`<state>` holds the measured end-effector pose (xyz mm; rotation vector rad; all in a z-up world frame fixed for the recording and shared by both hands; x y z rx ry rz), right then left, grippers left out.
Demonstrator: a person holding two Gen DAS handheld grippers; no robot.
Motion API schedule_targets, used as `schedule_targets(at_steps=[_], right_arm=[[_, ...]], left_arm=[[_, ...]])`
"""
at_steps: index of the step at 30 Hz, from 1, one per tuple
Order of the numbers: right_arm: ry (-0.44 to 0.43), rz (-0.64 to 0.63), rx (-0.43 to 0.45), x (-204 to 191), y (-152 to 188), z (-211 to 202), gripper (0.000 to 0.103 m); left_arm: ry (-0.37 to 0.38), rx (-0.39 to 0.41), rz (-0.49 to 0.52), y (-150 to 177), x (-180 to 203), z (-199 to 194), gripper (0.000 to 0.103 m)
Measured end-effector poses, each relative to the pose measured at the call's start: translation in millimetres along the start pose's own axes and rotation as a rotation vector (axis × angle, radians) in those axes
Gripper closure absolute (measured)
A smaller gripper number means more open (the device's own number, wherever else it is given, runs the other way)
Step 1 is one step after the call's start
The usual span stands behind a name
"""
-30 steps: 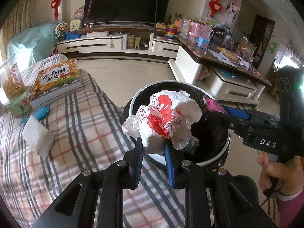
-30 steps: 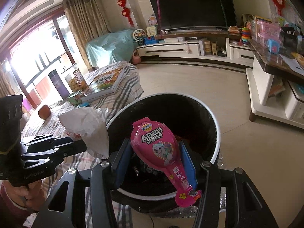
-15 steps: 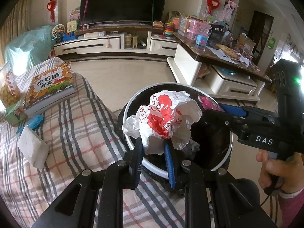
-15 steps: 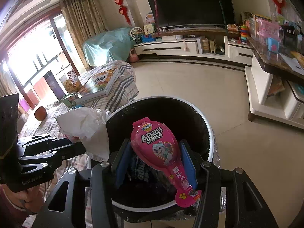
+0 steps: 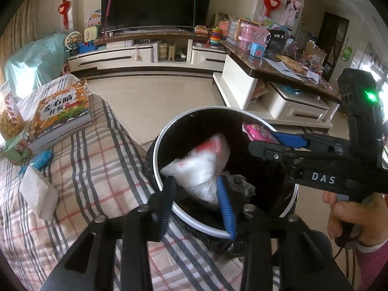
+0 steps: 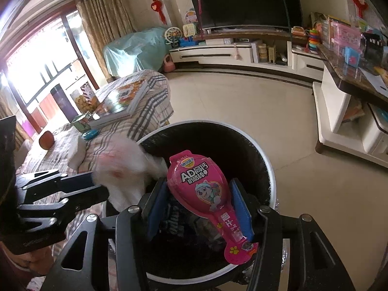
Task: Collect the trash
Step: 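Open both tools to drop the white-red bag and pink package into the bin, then move both open tools back toward the white tissue and blue packet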
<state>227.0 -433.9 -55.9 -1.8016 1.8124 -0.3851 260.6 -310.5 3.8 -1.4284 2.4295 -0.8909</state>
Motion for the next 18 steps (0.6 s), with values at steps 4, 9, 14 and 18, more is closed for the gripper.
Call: schedule_targets(at_steps=[4,9,14,18], right_arm=[[0.001,0.012,0.008,1,1,-4,0.042],[0.004,0.018,0.026,-2,4,-8,0.024],[-0.019,0.036,0.044,-13,11,-15,0.019],[-0.04,0.034,0.065,-31,17,-21,0.015]], left_arm=[[-0.009,0.014,-0.001,5,-5,-6,0.058],[-0.005,0.018,-0.04,23,-16,-15,0.054],[-0.011,0.024,-0.102,46,-35,-27,0.05],[-0.015,0.025,-0.172,69,-55,-40,0.05]])
Point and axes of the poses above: each gripper's, at about its wrist camera, not at the fingertips, and z roughly the way its jaws point, x to its right, y to its underside, the point moved 4 cm from there along z, roughly the way its jaws point, and after that the axes turned 6 degrees about -x, right-handed, at the moved point
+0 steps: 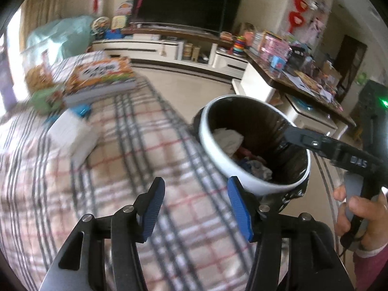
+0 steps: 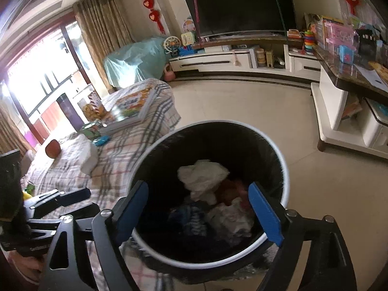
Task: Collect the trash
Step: 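Move both open tools back toward the white tissue and blue packet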
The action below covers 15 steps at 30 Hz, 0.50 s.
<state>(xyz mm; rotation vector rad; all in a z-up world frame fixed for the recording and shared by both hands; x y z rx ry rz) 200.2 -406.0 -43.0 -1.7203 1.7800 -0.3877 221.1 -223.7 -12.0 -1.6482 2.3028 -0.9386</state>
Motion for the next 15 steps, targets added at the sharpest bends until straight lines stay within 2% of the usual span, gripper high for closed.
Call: schedule_targets(at_steps=[15], right_arm=[[-0.144,-0.041,0.019,-89,20,11,0.013]], left_arm=[[-0.077,0.045,-0.218,51,-86,-53,0.05]])
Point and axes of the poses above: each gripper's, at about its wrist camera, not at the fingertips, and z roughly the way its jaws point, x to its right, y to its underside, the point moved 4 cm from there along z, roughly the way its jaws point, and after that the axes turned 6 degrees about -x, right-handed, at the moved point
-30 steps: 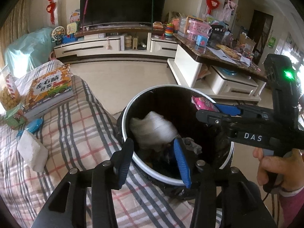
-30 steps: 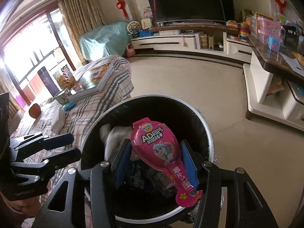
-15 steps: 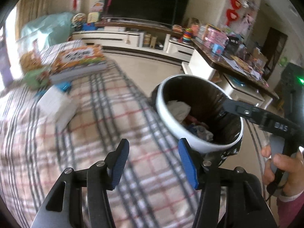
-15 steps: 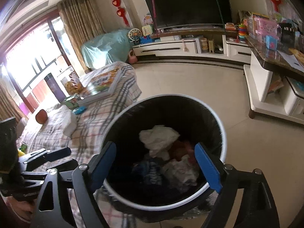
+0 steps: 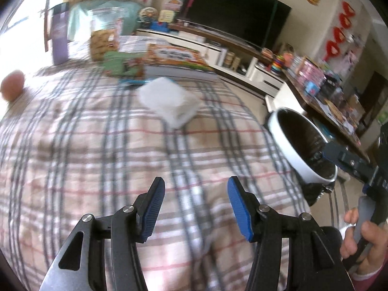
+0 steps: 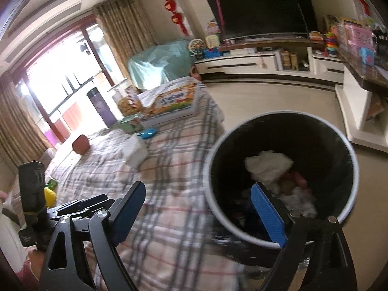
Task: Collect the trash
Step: 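Move both open tools back toward the white tissue and blue packet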
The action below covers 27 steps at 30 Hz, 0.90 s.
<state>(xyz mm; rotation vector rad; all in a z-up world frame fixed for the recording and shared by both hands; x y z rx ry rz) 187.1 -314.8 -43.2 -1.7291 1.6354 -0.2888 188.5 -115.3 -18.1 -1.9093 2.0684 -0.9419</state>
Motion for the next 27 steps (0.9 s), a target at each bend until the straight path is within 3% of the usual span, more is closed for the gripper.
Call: schedule_targets(at_steps=[11,27], right_arm=[[-0.055,-0.07,-0.078,-52,10,41,0.013],[-0.07,-0.141,-0.143,-90,-3,102,0.013]], left_arm=[[-0.072,0.023,-0.115,9,-63,-16,0.047],[-0.117,0.016,-0.182,0,-105,-8,0.036]])
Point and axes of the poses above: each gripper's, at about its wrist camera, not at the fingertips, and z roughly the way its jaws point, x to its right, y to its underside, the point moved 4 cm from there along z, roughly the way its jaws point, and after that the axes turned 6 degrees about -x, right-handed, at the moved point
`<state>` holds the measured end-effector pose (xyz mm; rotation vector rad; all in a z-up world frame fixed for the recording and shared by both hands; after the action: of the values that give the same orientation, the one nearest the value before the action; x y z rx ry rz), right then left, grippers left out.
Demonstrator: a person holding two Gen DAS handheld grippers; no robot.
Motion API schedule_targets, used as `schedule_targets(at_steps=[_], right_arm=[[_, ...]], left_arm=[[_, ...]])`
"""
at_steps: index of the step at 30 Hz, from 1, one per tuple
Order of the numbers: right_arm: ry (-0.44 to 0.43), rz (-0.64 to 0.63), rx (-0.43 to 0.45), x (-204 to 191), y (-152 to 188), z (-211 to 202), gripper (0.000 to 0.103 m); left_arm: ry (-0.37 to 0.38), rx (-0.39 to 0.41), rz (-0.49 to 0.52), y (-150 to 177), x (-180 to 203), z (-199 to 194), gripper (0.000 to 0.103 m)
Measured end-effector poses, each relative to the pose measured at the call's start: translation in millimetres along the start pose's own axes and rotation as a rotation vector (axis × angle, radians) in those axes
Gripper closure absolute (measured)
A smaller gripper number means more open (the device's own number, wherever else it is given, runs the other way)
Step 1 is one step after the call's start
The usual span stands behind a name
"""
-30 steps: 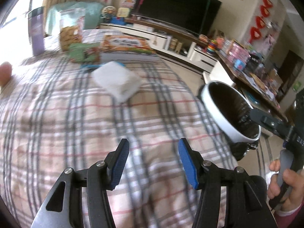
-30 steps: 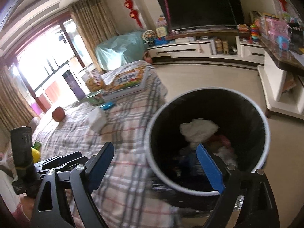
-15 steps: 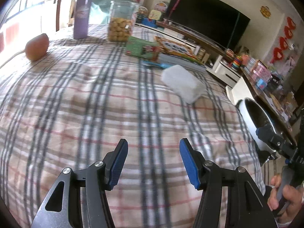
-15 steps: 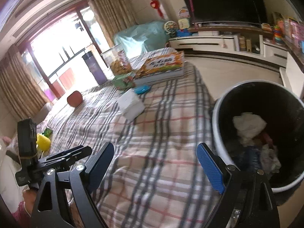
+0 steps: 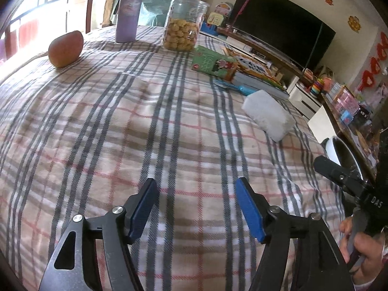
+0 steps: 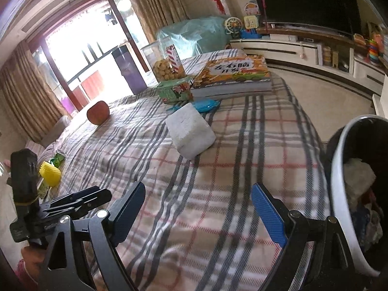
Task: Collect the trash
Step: 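Move both open tools back toward the white tissue and blue packet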
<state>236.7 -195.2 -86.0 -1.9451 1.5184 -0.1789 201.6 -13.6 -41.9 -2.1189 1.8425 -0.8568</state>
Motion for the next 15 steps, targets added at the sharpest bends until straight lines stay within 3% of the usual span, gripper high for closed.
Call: schedule_targets(at_steps=[15], right_arm=[[0.019,-0.079,-0.04,-13,-38,53,0.013]], left_arm=[[-0.023,-0.016,0.065,-33,-5,25,0.035]])
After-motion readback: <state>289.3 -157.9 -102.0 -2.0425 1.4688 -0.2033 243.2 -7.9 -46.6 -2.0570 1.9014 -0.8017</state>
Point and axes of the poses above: each gripper's, at about its wrist camera, not at the fingertips, and z roughly the way its jaws point, x to its right, y to its underside, the point moved 4 cm from there along z, roughly the way its jaws point, and after that the axes turned 6 degrees about -x, right-handed, at the moved point
